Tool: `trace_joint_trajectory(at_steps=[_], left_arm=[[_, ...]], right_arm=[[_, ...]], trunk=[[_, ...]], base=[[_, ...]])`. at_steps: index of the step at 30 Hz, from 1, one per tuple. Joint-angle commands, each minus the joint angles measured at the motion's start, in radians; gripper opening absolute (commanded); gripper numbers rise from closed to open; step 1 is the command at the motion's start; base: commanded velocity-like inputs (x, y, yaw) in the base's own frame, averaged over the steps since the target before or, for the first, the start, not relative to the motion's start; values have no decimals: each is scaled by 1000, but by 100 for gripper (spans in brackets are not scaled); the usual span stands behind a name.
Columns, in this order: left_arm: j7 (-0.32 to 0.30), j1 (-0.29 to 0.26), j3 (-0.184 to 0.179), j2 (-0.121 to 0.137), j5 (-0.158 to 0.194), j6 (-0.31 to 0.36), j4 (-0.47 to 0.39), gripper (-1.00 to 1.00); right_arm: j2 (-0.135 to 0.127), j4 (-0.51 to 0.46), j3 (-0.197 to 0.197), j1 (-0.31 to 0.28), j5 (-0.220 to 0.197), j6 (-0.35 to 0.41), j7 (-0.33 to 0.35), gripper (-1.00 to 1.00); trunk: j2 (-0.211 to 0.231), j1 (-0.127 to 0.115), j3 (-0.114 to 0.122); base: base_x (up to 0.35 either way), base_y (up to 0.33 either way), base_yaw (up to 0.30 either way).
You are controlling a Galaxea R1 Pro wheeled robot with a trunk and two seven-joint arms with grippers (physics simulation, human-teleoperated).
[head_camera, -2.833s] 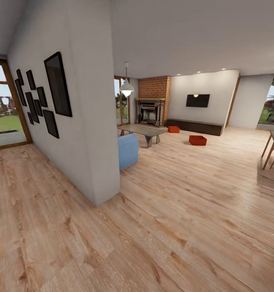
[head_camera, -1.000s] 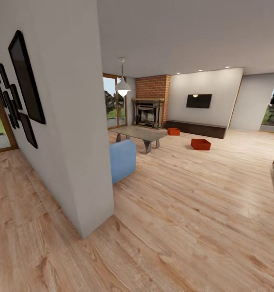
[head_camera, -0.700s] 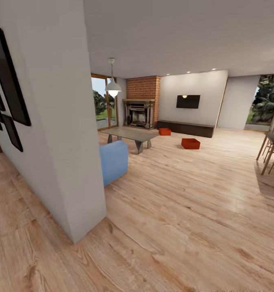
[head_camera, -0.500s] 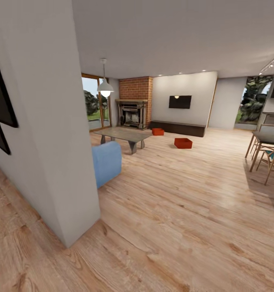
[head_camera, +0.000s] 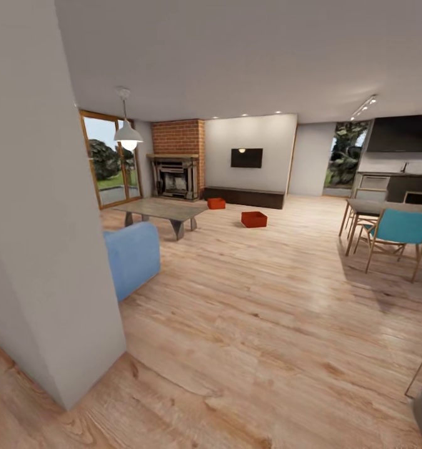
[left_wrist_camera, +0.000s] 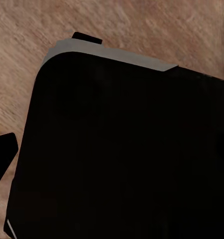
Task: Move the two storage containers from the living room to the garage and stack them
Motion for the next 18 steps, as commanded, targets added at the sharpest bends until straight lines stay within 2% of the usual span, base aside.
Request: trace_joint_trajectory(at_steps=[1, 15, 18], left_arm=[[0, 0, 5, 0, 2, -3, 0, 100], [0, 0, 4, 0, 2, 0, 0, 100], [0, 0, 4, 0, 2, 0, 1, 100]], right_arm=[[0, 3, 8, -1, -10, -6, 0, 100], [0, 3, 8, -1, -10, -6, 0, 100], [0, 3, 8, -1, -9, -7, 0, 100]], trunk=[[0, 1, -1], [0, 1, -1], [0, 1, -1]], base=[[309, 0, -294], [319, 0, -293], [321, 0, -152]])
